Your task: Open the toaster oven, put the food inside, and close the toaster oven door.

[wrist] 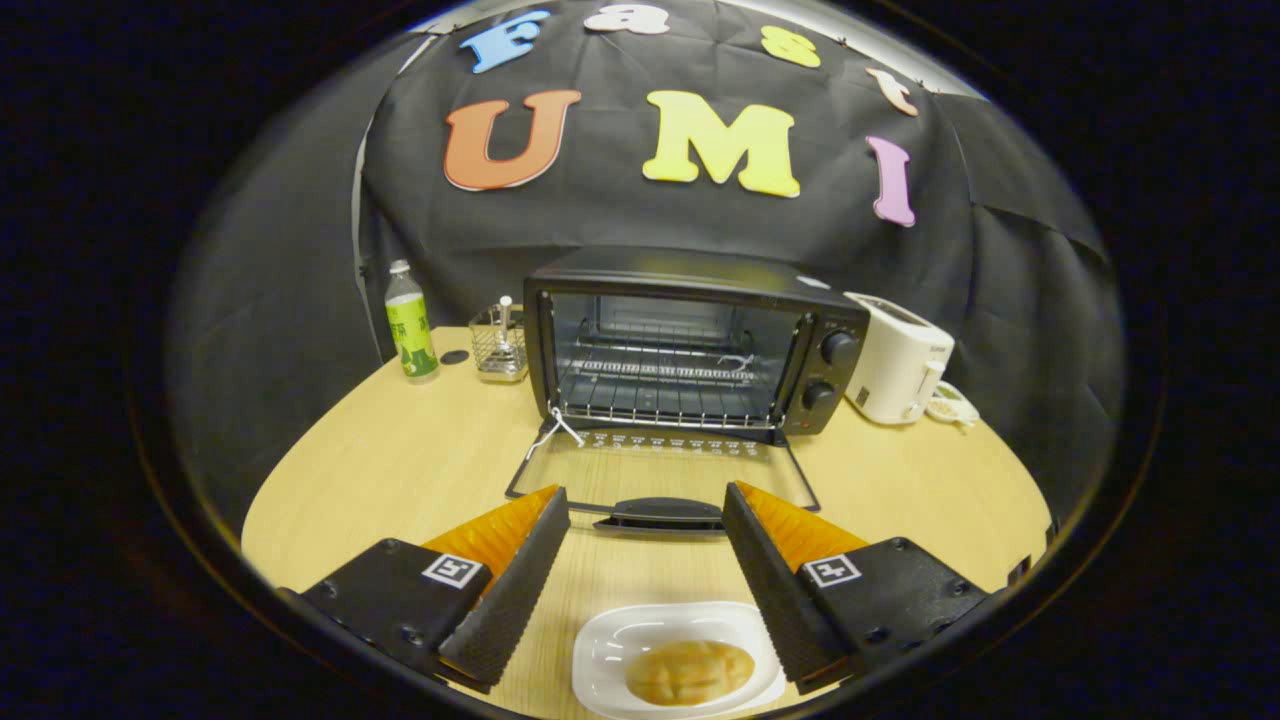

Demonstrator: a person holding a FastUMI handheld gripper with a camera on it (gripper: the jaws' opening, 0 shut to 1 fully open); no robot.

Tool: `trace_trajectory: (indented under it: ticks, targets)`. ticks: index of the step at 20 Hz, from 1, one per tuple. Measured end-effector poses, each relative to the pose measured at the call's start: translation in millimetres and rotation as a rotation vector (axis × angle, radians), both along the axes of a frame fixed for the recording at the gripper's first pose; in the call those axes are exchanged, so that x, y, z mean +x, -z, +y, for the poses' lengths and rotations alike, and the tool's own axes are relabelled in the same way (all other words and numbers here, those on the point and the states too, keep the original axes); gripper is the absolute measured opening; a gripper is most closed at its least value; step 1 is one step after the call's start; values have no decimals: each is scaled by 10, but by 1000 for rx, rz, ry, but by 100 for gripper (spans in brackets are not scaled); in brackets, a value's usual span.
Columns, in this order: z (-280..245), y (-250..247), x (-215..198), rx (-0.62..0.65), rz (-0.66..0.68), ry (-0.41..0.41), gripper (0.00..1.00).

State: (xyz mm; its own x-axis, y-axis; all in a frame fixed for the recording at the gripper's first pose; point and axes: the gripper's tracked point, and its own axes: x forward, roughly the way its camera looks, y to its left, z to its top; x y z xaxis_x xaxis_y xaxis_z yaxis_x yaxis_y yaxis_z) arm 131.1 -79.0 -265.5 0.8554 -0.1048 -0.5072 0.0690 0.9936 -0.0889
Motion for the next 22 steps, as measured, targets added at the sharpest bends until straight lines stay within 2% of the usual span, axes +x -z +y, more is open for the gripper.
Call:
trace_trajectory:
  ticks: [7,11,17,22]
  targets:
    - [131,-605,-585,2,-189,-39,100]
    - [169,-744,-916,19,-272,-60,100]
    - [95,-349,-1268,-42,-243,-42,100]
    - [-14,61,-1420,-30,-209,-9,100]
